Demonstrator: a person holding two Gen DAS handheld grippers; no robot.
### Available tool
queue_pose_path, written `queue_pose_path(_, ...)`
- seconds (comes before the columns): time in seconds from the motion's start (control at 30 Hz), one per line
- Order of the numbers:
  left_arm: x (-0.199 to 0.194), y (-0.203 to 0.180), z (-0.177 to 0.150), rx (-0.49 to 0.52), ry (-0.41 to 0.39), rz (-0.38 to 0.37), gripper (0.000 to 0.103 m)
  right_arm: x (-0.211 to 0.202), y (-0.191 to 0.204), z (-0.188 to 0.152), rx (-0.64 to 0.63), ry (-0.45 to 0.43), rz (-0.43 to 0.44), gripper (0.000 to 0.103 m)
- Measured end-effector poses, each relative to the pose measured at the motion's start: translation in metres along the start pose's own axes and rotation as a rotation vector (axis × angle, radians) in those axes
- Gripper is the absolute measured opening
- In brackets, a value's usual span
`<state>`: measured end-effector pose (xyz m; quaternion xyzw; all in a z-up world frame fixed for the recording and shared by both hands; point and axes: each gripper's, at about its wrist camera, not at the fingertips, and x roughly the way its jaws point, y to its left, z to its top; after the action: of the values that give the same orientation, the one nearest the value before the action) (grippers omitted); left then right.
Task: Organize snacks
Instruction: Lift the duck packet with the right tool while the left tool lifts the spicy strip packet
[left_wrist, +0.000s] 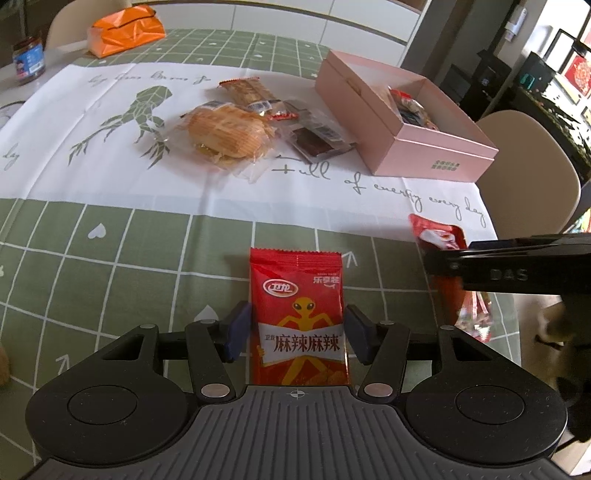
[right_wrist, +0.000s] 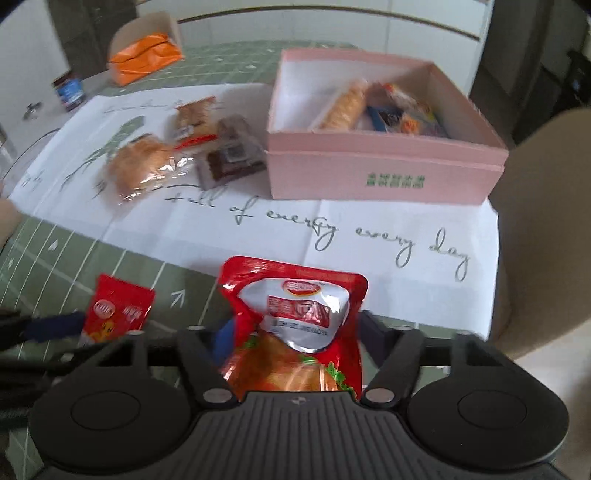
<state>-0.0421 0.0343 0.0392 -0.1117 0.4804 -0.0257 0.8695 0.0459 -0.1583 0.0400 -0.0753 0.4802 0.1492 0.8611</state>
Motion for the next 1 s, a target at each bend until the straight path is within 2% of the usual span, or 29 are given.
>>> queue_pose_path(0.03,0.0,-0.001,0.0,0.007,0.0,0.004,0.06,-0.003,-0.001,0.0,-0.008,0.0,0.0,0.053)
queue_pose_path(0.07,0.001,-0.002,0.0,0.015,0.003,0.008,0.06,-0.007,-0.002,0.001,-0.011,-0.003,0.018,0.036)
queue_pose_path(0.17,0.002,-0.006,0.0,0.053,0.014,0.019,0.06,-0.02,-0.005,0.005,-0.014,-0.02,0.05,0.027)
queue_pose_path(0.3,0.003,-0.011,-0.001,0.11,0.025,0.027,0.062,-0.033,-0.016,0.008,0.005,-0.048,0.082,0.025)
queue_pose_path(0.33,0.003,-0.012,-0.001,0.121,0.025,0.027,0.063,-0.033,-0.019,0.008,0.007,-0.045,0.088,0.026)
queue_pose_path(0.4,0.004,-0.014,-0.003,0.141,0.022,0.033,0.063,-0.029,-0.027,0.006,0.029,-0.027,0.079,0.042)
queue_pose_path(0.43,0.004,-0.015,-0.004,0.146,0.02,0.037,0.064,-0.027,-0.031,0.004,0.039,-0.022,0.069,0.059)
queue_pose_path(0.47,0.004,-0.015,-0.004,0.147,0.017,0.039,0.064,-0.025,-0.033,0.002,0.049,-0.02,0.058,0.07)
queue_pose_path(0.63,0.004,-0.017,-0.006,0.142,0.005,0.048,0.064,-0.01,-0.042,-0.009,0.103,0.01,0.079,0.075)
queue_pose_path(0.77,0.005,-0.019,-0.007,0.147,0.001,0.057,0.065,0.006,-0.044,-0.011,0.159,0.04,0.092,0.09)
queue_pose_path(0.83,0.005,-0.019,-0.007,0.145,-0.001,0.06,0.065,0.008,-0.04,-0.01,0.153,0.029,0.077,0.093)
queue_pose_path(1.0,0.005,-0.02,-0.009,0.147,-0.011,0.069,0.065,0.008,-0.031,-0.009,0.183,0.034,0.05,0.096)
